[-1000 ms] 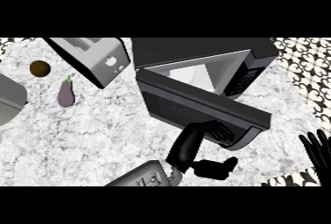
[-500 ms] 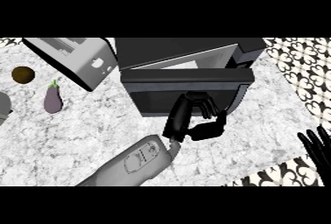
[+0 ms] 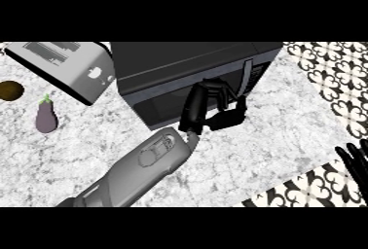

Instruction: Pick up the milk, place it into the microwave and close the microwave

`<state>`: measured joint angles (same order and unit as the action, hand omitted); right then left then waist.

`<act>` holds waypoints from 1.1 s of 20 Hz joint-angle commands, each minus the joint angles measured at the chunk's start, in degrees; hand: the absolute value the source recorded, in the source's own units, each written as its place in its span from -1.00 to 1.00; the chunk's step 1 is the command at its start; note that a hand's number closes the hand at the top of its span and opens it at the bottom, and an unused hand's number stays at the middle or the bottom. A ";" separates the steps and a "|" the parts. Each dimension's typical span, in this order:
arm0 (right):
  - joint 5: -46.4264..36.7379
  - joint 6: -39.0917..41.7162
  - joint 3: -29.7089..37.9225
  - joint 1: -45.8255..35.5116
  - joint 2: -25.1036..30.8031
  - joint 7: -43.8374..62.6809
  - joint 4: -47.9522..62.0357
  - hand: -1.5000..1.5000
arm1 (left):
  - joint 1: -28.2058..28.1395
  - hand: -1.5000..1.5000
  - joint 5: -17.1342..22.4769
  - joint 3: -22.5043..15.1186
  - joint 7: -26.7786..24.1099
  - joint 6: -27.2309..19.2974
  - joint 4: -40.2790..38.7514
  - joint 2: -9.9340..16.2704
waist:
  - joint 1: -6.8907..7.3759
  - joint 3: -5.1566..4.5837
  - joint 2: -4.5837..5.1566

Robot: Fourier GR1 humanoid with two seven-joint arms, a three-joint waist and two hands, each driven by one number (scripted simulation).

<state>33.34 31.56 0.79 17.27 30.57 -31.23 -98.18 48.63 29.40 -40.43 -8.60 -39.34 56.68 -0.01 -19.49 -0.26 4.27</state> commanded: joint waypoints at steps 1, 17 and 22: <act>2.10 2.65 0.63 -0.24 1.40 -0.44 -1.44 -1.00 | 3.51 1.00 2.68 2.66 -2.34 0.69 -3.64 0.01 | -0.73 0.03 0.36; 7.62 4.50 2.39 0.24 4.56 2.67 -6.68 -1.00 | 4.00 1.00 7.60 2.50 -8.50 -0.36 -6.22 0.01 | -2.94 0.23 0.74; 9.97 4.86 2.96 0.77 5.43 3.95 -7.72 -1.00 | 4.62 1.00 9.02 2.90 -9.69 -0.75 -6.78 0.01 | -3.00 0.21 0.89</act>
<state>42.15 34.57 3.48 17.74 35.32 -26.76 -105.46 48.73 36.95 -40.27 -18.35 -41.87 54.46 -0.02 -21.85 -0.01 4.23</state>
